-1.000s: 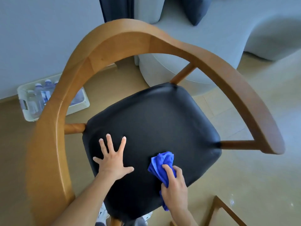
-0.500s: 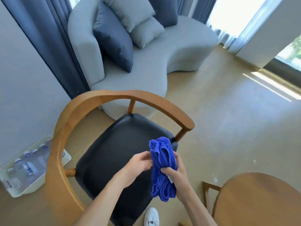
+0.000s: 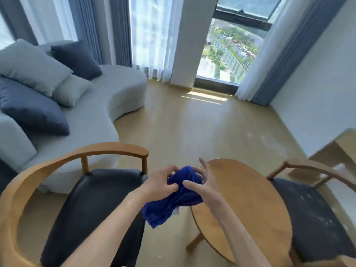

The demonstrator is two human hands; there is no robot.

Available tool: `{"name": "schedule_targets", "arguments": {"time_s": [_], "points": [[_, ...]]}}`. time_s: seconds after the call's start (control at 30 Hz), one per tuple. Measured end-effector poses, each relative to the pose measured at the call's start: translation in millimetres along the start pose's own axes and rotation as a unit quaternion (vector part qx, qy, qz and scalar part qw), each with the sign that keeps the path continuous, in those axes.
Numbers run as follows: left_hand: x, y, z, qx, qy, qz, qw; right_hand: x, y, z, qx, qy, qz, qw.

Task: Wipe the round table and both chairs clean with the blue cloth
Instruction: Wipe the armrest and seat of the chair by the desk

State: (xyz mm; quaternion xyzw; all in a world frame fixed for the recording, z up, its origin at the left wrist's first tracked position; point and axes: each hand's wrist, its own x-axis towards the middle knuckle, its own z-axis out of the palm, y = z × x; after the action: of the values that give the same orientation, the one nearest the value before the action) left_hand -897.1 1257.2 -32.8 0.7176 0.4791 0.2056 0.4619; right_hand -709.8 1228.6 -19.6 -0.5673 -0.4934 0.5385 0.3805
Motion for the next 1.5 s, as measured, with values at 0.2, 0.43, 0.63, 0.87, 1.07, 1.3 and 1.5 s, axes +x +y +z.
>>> {"name": "schedule_targets", "arguments": {"time_s": [0.2,0.43,0.63,0.87,1.07,1.3,1.5], "points": [[13,70,34,0.042,-0.064,0.078,0.994,-45,-31,-81,-0.121,0.012,-0.034,0.992],[21,89,76,-0.073,-0.141,0.022,0.987,-91,-18,-183,0.082,0.120,-0.032,0.989],[46,135,122,-0.366,-0.059,-0.042,0.928,-121,6,-255,0.042,0.145,-0.031,0.988],[85,189,193,-0.343,-0.004,-0.106,0.933,-149,38,-310,-0.065,0.054,0.029,0.996],[119,229,244,-0.238,-0.110,-0.041,0.964,-161,59,-357,-0.108,0.011,0.046,0.993],[189,279,314,-0.193,-0.193,-0.027,0.962,-155,84,-413,-0.036,0.089,-0.005,0.995],[268,308,394,-0.253,-0.287,-0.023,0.924,-158,104,-491,-0.029,0.193,0.028,0.980]]}}
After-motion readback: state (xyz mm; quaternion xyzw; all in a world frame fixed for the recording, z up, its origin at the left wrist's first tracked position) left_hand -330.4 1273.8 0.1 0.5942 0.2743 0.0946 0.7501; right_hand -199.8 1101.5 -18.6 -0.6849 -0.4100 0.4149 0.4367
